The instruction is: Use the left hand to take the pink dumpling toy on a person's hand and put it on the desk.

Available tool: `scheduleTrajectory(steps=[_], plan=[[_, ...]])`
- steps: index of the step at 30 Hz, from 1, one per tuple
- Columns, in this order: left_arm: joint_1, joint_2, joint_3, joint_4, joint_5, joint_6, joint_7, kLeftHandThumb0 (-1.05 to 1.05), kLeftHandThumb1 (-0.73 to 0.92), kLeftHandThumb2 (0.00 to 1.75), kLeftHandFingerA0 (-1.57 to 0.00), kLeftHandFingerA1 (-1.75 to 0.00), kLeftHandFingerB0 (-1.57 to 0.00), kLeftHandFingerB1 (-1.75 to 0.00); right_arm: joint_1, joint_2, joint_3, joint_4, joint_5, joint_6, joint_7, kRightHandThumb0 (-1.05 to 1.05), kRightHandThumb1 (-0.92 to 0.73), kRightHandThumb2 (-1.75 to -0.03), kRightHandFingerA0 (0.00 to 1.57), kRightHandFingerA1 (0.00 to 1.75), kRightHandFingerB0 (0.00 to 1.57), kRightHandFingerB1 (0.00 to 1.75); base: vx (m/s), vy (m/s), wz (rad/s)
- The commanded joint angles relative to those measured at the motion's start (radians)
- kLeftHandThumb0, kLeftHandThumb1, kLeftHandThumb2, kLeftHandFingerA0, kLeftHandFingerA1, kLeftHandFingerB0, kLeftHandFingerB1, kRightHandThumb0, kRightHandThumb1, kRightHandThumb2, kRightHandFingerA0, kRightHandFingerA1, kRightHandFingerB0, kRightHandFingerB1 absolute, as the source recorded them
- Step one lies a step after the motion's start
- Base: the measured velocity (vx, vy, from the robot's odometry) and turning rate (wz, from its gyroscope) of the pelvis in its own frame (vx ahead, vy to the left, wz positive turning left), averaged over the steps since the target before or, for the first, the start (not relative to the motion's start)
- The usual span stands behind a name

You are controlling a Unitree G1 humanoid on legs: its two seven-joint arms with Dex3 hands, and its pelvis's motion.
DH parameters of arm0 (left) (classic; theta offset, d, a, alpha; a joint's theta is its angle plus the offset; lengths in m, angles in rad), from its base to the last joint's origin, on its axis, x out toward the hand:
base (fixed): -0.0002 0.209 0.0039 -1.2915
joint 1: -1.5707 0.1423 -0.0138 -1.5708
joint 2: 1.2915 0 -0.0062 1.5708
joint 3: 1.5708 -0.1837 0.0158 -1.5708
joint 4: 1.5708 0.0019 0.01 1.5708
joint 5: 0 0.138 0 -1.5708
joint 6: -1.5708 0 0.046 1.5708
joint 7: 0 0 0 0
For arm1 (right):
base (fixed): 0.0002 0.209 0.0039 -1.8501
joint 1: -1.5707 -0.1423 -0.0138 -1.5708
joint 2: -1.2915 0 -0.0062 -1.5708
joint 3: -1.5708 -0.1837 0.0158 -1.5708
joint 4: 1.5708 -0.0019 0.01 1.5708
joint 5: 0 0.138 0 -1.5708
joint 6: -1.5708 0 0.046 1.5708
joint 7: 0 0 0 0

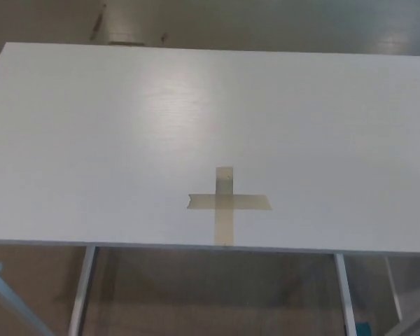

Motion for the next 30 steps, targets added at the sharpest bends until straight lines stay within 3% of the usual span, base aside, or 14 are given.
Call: scheduleTrajectory(steps=[1,30], plan=[[0.008,0.002,0.011,0.024,-0.01,-0.041,-0.011,-0.34,0.52,0.56,-0.41,-0.38,-0.26,-0.31,0.008,0.002,-0.005,0.024,0.013,-0.057,-0.031,-0.33,-0.66,-0.59,0.55,0.45,0.42,0.39,0.0,0.0,0.0],[0.012,0.007,0.003,0.031,-0.007,-0.053,-0.029,-0.35,0.52,0.56,-0.41,-0.38,-0.25,-0.31,0.012,0.002,-0.003,0.034,0.024,-0.069,-0.022,-0.34,-0.66,-0.59,0.56,0.44,0.42,0.39,0.0,0.0,0.0]])
